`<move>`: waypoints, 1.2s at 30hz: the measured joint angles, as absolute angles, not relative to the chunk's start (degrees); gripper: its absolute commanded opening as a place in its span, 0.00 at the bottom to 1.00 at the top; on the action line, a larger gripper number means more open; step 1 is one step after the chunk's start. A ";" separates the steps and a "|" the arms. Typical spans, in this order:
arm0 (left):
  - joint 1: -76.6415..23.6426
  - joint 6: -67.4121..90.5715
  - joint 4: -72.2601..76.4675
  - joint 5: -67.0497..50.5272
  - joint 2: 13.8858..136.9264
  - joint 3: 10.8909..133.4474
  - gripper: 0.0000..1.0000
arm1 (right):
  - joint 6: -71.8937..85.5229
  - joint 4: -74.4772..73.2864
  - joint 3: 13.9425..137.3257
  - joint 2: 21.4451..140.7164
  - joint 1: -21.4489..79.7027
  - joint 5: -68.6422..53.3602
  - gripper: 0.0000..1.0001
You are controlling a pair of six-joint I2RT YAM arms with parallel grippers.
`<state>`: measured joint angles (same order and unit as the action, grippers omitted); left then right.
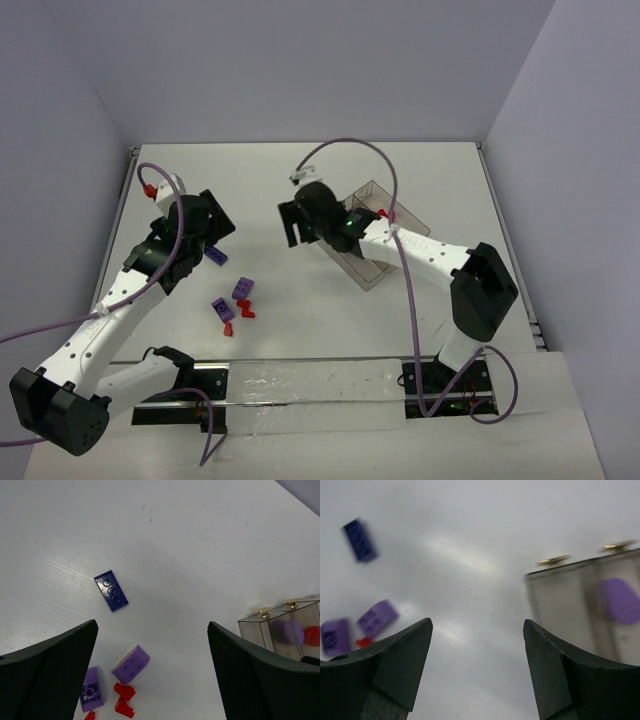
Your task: Sort the legos into containers by color
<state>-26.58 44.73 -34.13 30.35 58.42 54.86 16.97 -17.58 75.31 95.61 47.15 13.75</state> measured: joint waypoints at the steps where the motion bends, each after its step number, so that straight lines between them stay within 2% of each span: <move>1: -26.57 44.80 -34.18 30.43 58.43 54.60 0.95 | 17.09 -17.52 75.31 96.30 48.96 12.71 0.81; 6: -26.42 45.68 -35.10 30.18 62.54 54.24 0.92 | 19.83 -17.76 75.16 99.73 51.19 9.41 0.83; 13: -23.79 53.74 -39.23 29.07 76.53 54.37 0.91 | 21.23 -18.62 73.96 98.92 50.57 11.36 0.83; 25: -16.35 60.81 -36.87 27.27 92.63 56.16 0.84 | 20.67 -20.60 71.64 90.20 50.57 16.59 0.84; 32: -15.70 60.97 -32.47 26.06 95.90 56.18 0.81 | 20.51 -21.13 70.11 85.70 50.36 18.68 0.84; 36: -15.57 60.51 -30.80 25.74 97.72 56.45 0.71 | 20.53 -21.77 69.55 85.52 50.34 19.13 0.84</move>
<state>-15.57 60.51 -30.80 25.74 97.72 56.45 20.53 -21.77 69.55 85.52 50.34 19.13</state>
